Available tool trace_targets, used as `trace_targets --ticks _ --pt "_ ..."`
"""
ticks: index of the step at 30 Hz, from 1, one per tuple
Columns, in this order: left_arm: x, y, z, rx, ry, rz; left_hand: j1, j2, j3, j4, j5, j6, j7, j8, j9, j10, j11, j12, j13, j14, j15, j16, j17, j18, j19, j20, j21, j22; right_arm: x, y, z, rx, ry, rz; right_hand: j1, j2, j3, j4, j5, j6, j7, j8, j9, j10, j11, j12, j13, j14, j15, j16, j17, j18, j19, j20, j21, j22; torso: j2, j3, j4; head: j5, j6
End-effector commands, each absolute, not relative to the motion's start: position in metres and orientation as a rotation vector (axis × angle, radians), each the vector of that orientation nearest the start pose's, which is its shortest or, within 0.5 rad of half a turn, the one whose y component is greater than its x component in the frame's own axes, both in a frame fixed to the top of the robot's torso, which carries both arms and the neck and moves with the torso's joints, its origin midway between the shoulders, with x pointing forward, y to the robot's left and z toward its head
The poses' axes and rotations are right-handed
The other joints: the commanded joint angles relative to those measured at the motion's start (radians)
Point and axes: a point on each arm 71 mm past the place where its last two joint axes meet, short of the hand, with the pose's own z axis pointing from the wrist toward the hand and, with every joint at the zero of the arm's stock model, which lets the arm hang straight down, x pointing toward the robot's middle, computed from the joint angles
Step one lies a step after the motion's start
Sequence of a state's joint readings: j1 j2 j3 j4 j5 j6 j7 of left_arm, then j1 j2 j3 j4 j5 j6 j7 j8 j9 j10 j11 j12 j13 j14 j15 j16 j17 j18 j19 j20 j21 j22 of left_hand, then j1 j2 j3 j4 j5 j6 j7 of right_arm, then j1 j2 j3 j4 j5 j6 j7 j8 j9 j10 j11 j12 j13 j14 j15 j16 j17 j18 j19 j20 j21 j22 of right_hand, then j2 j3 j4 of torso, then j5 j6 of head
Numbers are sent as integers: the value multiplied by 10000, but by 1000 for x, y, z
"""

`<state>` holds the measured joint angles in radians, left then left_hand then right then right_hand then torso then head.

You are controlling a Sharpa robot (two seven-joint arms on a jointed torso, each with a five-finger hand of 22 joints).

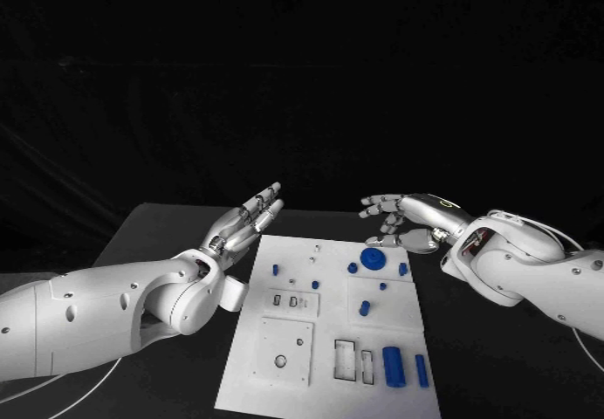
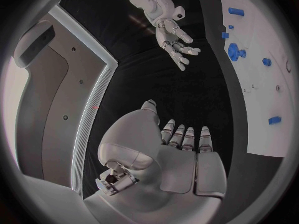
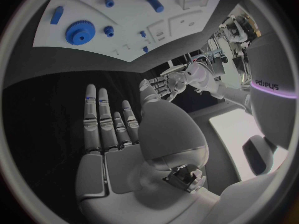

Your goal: Assemble the parts on the task board

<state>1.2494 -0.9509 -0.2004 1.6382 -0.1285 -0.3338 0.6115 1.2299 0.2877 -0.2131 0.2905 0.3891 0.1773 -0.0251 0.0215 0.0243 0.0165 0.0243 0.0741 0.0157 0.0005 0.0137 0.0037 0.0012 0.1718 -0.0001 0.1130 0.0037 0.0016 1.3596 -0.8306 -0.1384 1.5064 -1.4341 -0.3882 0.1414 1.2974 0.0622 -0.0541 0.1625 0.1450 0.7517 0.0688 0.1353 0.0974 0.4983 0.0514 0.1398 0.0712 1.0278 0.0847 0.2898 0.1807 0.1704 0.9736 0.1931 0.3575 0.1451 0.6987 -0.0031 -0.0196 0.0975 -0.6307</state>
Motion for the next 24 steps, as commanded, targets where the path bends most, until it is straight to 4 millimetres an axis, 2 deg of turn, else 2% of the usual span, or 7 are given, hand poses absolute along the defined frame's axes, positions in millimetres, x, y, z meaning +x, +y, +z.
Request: trace_targets --ticks 1,4,8,12,15,17,24 --pt "444 228 -173 -7587 13537 -16079 170 -17 28 20 133 67 -39 43 11 0 176 75 16 -5 208 -37 -12 -75 1 148 -37 -16 490 -178 -125 -5741 14353 6474 280 -217 293 63 109 582 158 65 96 1695 156 215 136 1548 -382 607 384 168 1404 -322 334 100 623 -55 -41 67 168" --pt "440 231 -163 -7486 13334 -16230 207 -17 6 27 192 63 -95 41 9 14 248 128 22 -5 317 -37 -12 -102 1 228 -37 -16 486 -176 -119 -6159 14566 5967 772 -359 576 -218 491 684 -206 -159 96 2349 218 51 88 2362 -734 1330 857 138 2358 -698 641 264 867 -93 21 48 173" --pt "435 232 -154 -7379 13196 -16400 220 -21 -7 26 203 73 -106 42 10 22 272 157 26 -5 362 -37 -12 -107 1 272 -37 -16 481 -176 -115 -6483 14761 5417 1004 -507 733 -427 556 768 -370 -356 99 2742 166 -78 47 2720 -894 2284 1426 120 2879 -920 1018 546 1101 -114 80 54 113" --pt "428 234 -149 -7238 13174 -16553 241 -24 -13 24 210 85 -122 44 12 27 283 175 28 -5 384 -37 -12 -102 1 309 -37 -16 475 -175 -113 -6725 14879 4943 1138 -630 865 -596 617 987 -294 -462 143 3089 95 -112 24 2800 -1019 3297 2000 106 3154 -1075 1532 978 1300 -101 97 120 -70" --pt "425 236 -147 -7226 13227 -16601 256 -27 -19 24 210 70 -127 41 9 24 290 167 25 -5 404 -37 -12 -92 1 346 -37 -16 471 -175 -113 -6849 15003 4656 1491 -725 1133 -905 1524 1582 -23 -292 302 3272 -22 -131 11 2766 -1160 3769 2263 106 3144 -1173 1874 1295 1433 -90 96 133 -108" --pt "424 238 -147 -7228 13253 -16606 265 -25 -22 25 210 65 -128 40 9 19 295 156 22 -5 424 -37 -12 -86 1 375 -37 -16 469 -174 -113 -6919 15114 4500 1628 -787 1315 -1061 1875 1783 35 -265 390 3392 -24 -122 9 2719 -1171 3962 2375 97 3077 -1221 2081 1490 1479 -85 103 120 -170" --pt "423 240 -147 -7006 13251 -16479 326 -23 -36 24 243 189 124 63 26 -27 109 116 12 -5 403 -37 -12 -24 1 445 -37 -16 467 -173 -116 -7069 15112 4278 1472 -936 1626 -1142 1756 1868 150 -420 546 3563 26 -154 -5 2598 -1188 4432 2629 66 2769 -1228 2628 2053 1465 -85 105 90 -322"
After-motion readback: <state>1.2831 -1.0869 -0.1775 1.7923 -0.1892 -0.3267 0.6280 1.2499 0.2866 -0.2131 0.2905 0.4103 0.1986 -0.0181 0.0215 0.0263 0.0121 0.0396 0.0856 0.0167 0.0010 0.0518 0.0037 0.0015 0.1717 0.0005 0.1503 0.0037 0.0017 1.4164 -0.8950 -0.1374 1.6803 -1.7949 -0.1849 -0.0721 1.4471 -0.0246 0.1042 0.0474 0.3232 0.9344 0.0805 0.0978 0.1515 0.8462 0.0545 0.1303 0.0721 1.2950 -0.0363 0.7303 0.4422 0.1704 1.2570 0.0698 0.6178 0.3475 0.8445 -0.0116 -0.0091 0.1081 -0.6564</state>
